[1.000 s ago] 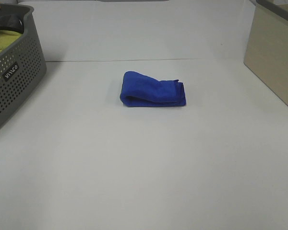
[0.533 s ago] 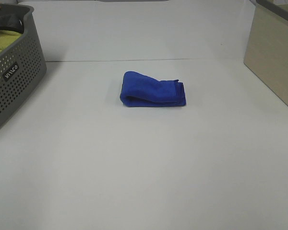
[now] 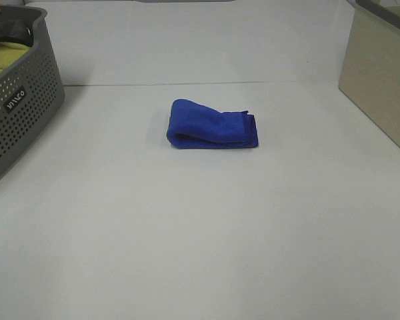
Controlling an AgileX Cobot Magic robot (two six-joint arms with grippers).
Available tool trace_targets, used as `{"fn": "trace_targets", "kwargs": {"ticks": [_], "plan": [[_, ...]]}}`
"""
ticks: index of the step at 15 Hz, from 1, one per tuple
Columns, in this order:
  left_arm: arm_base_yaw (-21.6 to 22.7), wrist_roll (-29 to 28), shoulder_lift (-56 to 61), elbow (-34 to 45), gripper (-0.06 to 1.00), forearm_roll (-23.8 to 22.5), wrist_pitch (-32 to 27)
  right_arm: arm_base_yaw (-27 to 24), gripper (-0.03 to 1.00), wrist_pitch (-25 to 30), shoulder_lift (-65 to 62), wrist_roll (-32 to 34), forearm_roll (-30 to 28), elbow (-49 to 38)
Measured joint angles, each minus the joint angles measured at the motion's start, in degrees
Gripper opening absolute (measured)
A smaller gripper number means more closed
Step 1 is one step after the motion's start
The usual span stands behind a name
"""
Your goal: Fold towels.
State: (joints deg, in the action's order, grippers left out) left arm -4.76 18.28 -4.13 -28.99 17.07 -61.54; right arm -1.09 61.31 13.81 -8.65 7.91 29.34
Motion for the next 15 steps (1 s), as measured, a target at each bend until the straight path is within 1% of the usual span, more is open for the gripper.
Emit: {"fn": "trace_targets", "kwargs": {"ticks": [1,2,5,7,15], "plan": [[0.0,0.0,1.03,0.0,0.56,0.0,0.0,-0.52,0.77,0.0,-0.63,0.0,0.0,0.0],[0.0,0.0,3.5,0.0,0.56,0.0,0.0,-1.66,0.77,-0.06,-3.84,0.0,0.0,0.0],[0.0,0.0,4.35,0.0,0.56,0.0,-0.11,-1.89,0.77,-0.06,-11.29,0.0,0.57,-0.23],[0.0,0.0,4.41,0.0,0.56,0.0,-0.11,-1.89,0.77,-0.06,-13.64,0.0,0.57,-0.23],[0.0,0.0,4.41,0.0,0.56,0.0,-0.11,-1.89,0.77,-0.06,-14.09,0.0,1.03,-0.29]]}}
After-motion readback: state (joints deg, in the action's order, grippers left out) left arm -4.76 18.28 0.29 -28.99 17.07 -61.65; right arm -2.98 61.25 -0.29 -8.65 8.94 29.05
